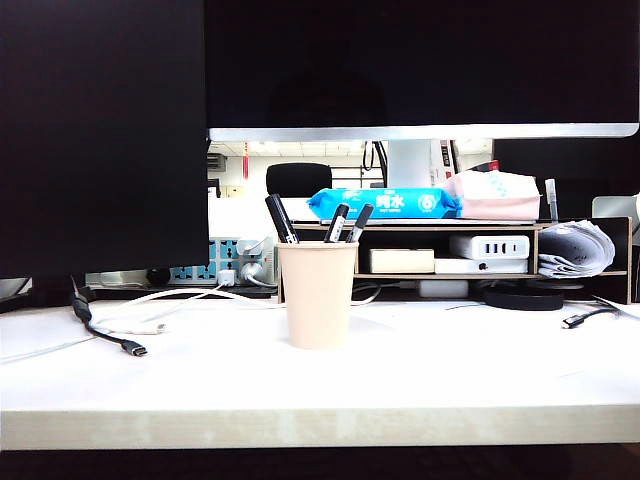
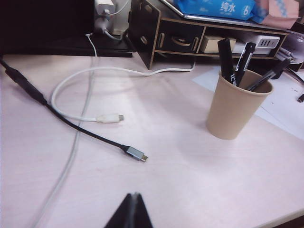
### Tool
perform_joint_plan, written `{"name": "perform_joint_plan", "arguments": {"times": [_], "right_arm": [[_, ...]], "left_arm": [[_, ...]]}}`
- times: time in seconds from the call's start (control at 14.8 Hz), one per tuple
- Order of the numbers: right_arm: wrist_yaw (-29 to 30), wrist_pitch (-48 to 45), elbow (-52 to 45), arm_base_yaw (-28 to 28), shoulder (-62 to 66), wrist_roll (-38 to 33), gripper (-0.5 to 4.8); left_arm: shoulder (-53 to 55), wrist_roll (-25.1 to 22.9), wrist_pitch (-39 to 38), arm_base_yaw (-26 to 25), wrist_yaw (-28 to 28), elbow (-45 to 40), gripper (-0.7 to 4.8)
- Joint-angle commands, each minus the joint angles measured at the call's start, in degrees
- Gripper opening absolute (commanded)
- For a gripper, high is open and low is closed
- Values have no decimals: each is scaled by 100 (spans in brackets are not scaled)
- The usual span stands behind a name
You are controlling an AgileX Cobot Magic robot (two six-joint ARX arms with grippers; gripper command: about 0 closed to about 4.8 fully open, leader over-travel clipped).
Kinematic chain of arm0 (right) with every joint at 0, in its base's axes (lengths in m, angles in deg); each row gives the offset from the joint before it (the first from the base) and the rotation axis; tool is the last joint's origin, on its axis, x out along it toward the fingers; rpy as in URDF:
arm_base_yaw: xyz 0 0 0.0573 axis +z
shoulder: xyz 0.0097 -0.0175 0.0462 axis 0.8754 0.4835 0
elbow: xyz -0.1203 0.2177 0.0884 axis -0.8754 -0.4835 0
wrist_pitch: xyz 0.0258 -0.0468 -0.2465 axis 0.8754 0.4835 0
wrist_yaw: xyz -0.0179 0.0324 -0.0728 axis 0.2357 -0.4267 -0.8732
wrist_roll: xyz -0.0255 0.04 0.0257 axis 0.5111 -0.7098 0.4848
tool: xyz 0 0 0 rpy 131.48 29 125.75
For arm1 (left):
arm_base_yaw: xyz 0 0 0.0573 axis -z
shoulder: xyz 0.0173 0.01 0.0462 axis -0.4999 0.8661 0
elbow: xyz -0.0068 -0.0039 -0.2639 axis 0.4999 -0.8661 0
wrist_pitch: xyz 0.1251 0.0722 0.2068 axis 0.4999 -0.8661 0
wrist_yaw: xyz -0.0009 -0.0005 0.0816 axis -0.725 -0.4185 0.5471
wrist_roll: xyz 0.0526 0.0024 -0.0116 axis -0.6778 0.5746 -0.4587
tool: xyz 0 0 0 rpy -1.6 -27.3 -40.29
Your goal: Pick up the marker from the paper cup and put it on the table.
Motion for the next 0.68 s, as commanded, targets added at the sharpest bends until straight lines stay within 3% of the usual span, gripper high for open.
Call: {"name": "perform_joint_plan", "arguments": {"times": [0.07,0.27,0.41,0.68], "right_arm": [[-269,-138,566,483,417,170,-2],[129,-350,1709,1178,3053,876,-2],[83,-656,3029,1956,5390,1646,-2],[131,-433,5243,2430,8105,1843,-1]], "left_arm": [[2,-17,-74,-7,-431,-13,-5],[2,-24,-55,-7,-520,-13,-5],[2,-31,-57,-7,-511,-13,-5],[2,-37,-52,-2,-525,-13,-5]]}}
